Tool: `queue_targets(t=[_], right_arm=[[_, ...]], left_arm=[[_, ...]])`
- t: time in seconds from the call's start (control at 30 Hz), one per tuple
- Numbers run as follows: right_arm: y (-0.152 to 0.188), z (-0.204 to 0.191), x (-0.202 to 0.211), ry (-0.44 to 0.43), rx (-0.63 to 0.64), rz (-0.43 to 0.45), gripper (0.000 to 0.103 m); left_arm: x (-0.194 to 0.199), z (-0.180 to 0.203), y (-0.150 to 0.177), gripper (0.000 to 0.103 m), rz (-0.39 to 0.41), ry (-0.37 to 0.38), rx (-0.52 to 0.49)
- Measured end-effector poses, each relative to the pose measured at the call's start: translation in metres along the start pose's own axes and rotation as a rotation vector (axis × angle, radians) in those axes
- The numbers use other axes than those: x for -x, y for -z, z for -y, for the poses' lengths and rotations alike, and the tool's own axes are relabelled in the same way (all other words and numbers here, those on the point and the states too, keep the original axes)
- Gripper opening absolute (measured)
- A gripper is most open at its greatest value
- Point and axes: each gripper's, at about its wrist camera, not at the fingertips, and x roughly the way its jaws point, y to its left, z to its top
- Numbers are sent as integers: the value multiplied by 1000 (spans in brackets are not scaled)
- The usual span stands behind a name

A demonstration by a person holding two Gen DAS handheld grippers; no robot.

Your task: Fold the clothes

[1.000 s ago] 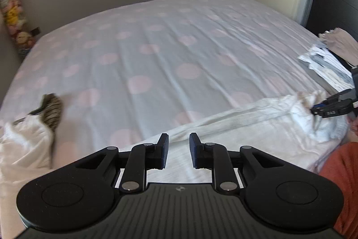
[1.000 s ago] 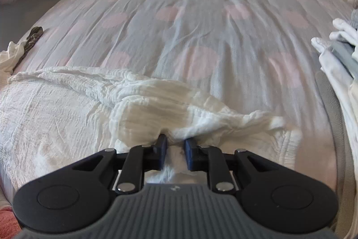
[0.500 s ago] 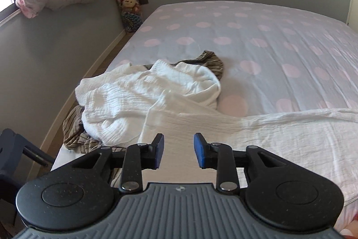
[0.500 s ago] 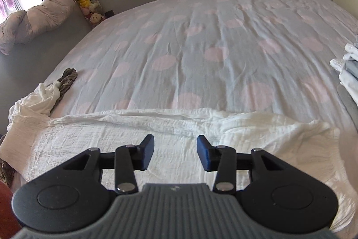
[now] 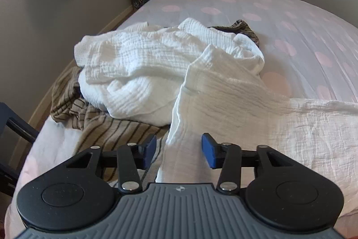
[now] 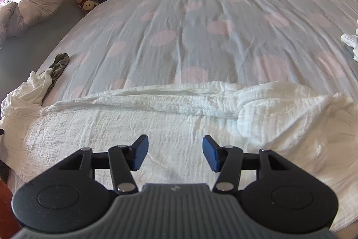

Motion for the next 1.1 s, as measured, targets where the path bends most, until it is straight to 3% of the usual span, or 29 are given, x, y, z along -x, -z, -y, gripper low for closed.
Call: queue_targets(t=[0.27,0.4,0.63,0.9,1.1], right_arm=[[-1,-5,-7,9,28,-26,58],[1,-1,-2,-19,13,-9,58],[4,5,11,-80,-4,27,58],[8,14,20,-138,-48,45,59],[9,20,13,-140,-80,-2,59]], left_arm=[[11,20,6,5,66,-33,-56],[38,42,-6,4,108,-17,-97],[77,106,-34,3,153,133,-140],[112,232,-59,3,198,311,-267],[112,329,-51,3,174,475,-316]])
